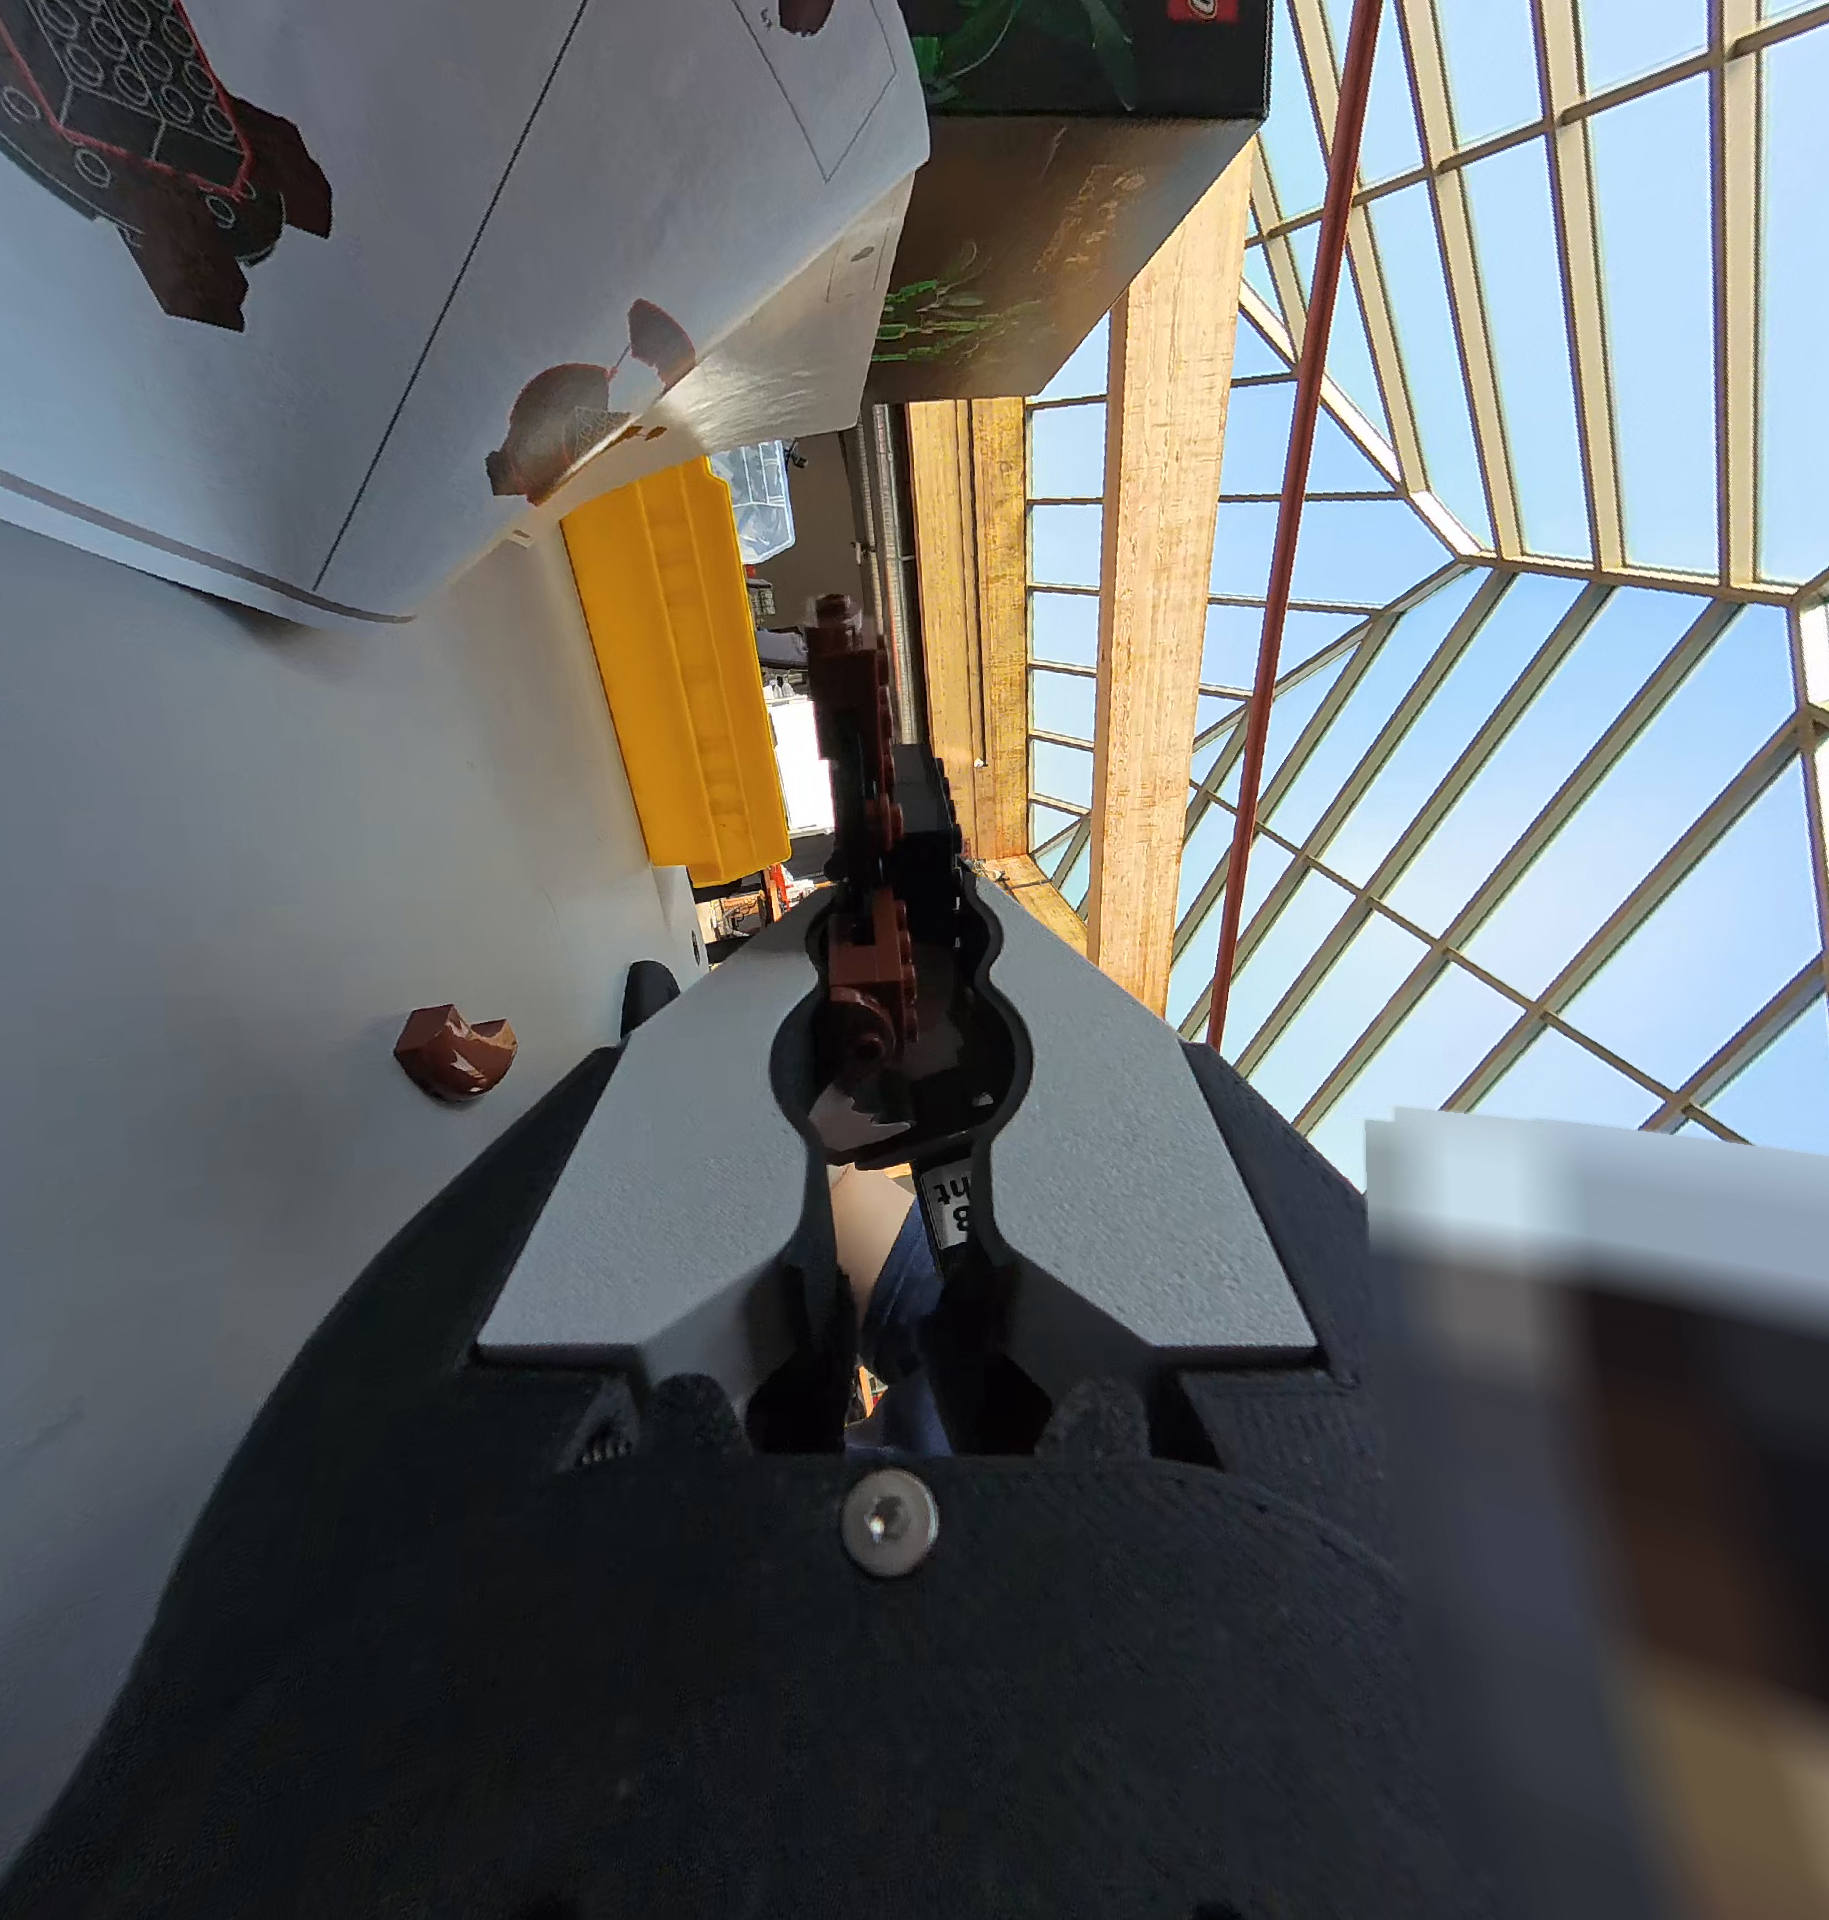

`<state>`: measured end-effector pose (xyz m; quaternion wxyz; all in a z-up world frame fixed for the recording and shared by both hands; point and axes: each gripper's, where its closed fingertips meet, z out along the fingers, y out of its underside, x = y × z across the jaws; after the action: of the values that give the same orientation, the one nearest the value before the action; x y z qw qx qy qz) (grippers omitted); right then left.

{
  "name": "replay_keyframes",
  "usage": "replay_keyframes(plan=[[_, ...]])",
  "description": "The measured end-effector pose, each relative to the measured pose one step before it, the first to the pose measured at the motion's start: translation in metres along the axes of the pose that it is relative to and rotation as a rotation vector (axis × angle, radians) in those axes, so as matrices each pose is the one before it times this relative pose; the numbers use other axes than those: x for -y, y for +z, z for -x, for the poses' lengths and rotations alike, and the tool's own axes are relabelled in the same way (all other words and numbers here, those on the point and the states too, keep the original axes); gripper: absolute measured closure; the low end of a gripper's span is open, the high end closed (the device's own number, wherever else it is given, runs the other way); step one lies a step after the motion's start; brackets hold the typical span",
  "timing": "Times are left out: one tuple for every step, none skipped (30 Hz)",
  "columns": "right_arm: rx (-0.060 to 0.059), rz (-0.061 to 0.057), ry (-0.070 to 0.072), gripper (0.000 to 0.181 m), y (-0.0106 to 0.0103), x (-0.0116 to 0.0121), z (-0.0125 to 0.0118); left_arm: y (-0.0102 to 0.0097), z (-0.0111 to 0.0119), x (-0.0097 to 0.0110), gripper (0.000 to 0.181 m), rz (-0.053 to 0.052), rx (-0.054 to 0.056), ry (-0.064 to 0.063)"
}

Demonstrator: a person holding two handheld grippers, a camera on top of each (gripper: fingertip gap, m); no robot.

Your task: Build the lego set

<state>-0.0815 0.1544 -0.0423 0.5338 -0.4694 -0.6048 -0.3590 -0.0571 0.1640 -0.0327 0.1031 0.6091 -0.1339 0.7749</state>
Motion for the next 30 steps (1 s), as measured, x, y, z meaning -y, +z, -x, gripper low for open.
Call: replay_keyframes(plan=[[-0.0060, 0.0026, 0.0068, 0.154, 0.00016, -0.00068, -0.00136, -0.00003, -0.00109, 0.00109, 0.164, -0.0086, -0.0074, -0.0016], [0.0002, 0.0051, 0.0083, 0.155, 0.00040, -0.00072, -0.00043, 0.00019, -0.00013, 0.00077, 0.164, -0.0069, -0.0017, -0.0002], [-0.0083, 0.0060, 0.0029, 0.157, 0.00022, -0.00062, -0.00125, 0.00021, 0.00018, 0.00060, 0.164, -0.0055, 0.0002, 0.0014], [-0.0074, 0.0055, -0.0045, 0.158, 0.00038, -0.00040, -0.00063, 0.00036, -0.00039, 0.00060, 0.164, -0.0059, -0.0031, -0.0003], [-0.0005, 0.0052, -0.0031, 0.158, 0.00045, -0.00047, 0.00032, 0.00030, 0.00012, 0.00041, 0.164, -0.0053, -0.0005, -0.0012], [0.0043, 0.0048, 0.0012, 0.158, 0.00045, -0.00060, 0.00087, 0.00009, 0.00074, 0.00035, 0.164, -0.0036, 0.0045, 0.0023], [-0.0046, 0.0025, 0.0003, 0.158, 0.00034, -0.00050, -0.00042, 0.00012, -0.00002, 0.00047, 0.164, -0.0037, 0.0006, 0.0019], [-0.0090, 0.0006, 0.0009, 0.157, 0.00009, -0.00003, -0.00111, 0.00010, -0.00081, 0.00040, 0.164, -0.0040, -0.0052, -0.0020], [-0.0013, -0.0024, 0.0003, 0.158, -0.00018, 0.00033, -0.00032, 0.00017, -0.00055, -0.00017, 0.164, 0.0001, -0.0025, -0.0017], [-0.0031, 0.0002, 0.0022, 0.158, -0.00009, -0.00010, -0.00058, 0.00007, -0.00034, -0.00006, 0.164, -0.0002, 0.0001, 0.0022], [-0.0134, -0.0023, 0.0044, 0.158, -0.00059, 0.00024, -0.00208, 0.00025, -0.00136, 0.00011, 0.164, -0.0020, -0.0058, 0.0008], [-0.0063, -0.0028, 0.0064, 0.158, -0.00050, 0.00022, -0.00127, 0.00043, -0.00148, -0.00003, 0.164, -0.0013, -0.0075, -0.0028], [-0.0012, -0.0001, 0.0087, 0.158, -0.00049, 0.00001, -0.00081, 0.00030, -0.00076, -0.00024, 0.164, 0.0001, -0.0025, 0.0006], [-0.0108, -0.0006, 0.0045, 0.158, -0.00044, 0.00015, -0.00173, 0.00044, -0.00127, -0.00011, 0.164, -0.0006, -0.0062, 0.0004], [-0.0077, -0.0010, 0.0010, 0.158, -0.00050, 0.00041, -0.00111, 0.00045, -0.00120, -0.00018, 0.164, -0.0008, -0.0075, -0.0034], [-0.0031, 0.0004, -0.0024, 0.158, -0.00055, 0.00032, -0.00062, 0.00028, -0.00054, -0.00041, 0.164, 0.0015, -0.0030, -0.0016], [-0.0018, 0.0002, -0.0039, 0.159, -0.00025, 0.00014, -0.00028, 0.00015, -0.00024, -0.00021, 0.164, 0.0012, -0.0013, -0.0003], [0.0001, -0.0001, -0.0016, 0.159, -0.00004, -0.00019, -0.00001, 0.00013, 0.00001, 0.00000, 0.164, -0.0014, -0.0002, -0.0010], [0.0004, -0.0020, 0.0012, 0.159, -0.00009, -0.00006, -0.00007, 0.00006, 0.00017, -0.00002, 0.164, -0.0005, 0.0013, -0.0003], [0.0019, -0.0009, 0.0022, 0.159, -0.00016, -0.00021, 0.00020, 0.00007, 0.00044, -0.00011, 0.164, 0.0003, 0.0022, 0.0001], [0.0003, -0.0016, -0.0009, 0.159, -0.00015, 0.00010, -0.00011, 0.00009, 0.00018, -0.00009, 0.164, 0.0001, 0.0007, -0.0007], [-0.0032, -0.0016, -0.0017, 0.159, -0.00042, 0.00017, -0.00052, 0.00027, -0.00021, -0.00019, 0.164, 0.0005, -0.0023, -0.0011], [-0.0076, -0.0024, -0.0004, 0.160, -0.00038, 0.00030, -0.00114, 0.00021, -0.00076, -0.00019, 0.163, 0.0004, -0.0052, -0.0012], [-0.0034, -0.0001, -0.0013, 0.160, -0.00019, 0.00008, -0.00064, 0.00033, -0.00075, -0.00015, 0.163, -0.0005, -0.0045, -0.0013], [-0.0006, 0.0011, -0.0017, 0.160, -0.00011, 0.00007, -0.00018, 0.00016, -0.00023, -0.00003, 0.163, -0.0002, -0.0012, 0.0000], [-0.0038, -0.0007, -0.0038, 0.160, -0.00022, 0.00017, -0.00056, 0.00014, -0.00030, -0.00018, 0.163, 0.0010, -0.0022, -0.0007], [-0.0030, -0.0002, -0.0033, 0.160, -0.00013, 0.00015, -0.00033, 0.00011, -0.00047, -0.00008, 0.163, 0.0001, -0.0031, -0.0011], [-0.0001, 0.0004, 0.0005, 0.160, -0.00007, -0.00015, -0.00009, 0.00003, -0.00014, 0.00006, 0.163, -0.0004, -0.0008, -0.0003], [-0.0017, -0.0016, 0.0030, 0.160, 0.00020, -0.00010, -0.00027, 0.00006, -0.00018, 0.00018, 0.163, -0.0013, -0.0020, 0.0001], [-0.0036, -0.0046, 0.0010, 0.159, 0.00004, 0.00011, -0.00056, -0.00001, -0.00077, 0.00014, 0.163, -0.0012, -0.0050, -0.0006]])
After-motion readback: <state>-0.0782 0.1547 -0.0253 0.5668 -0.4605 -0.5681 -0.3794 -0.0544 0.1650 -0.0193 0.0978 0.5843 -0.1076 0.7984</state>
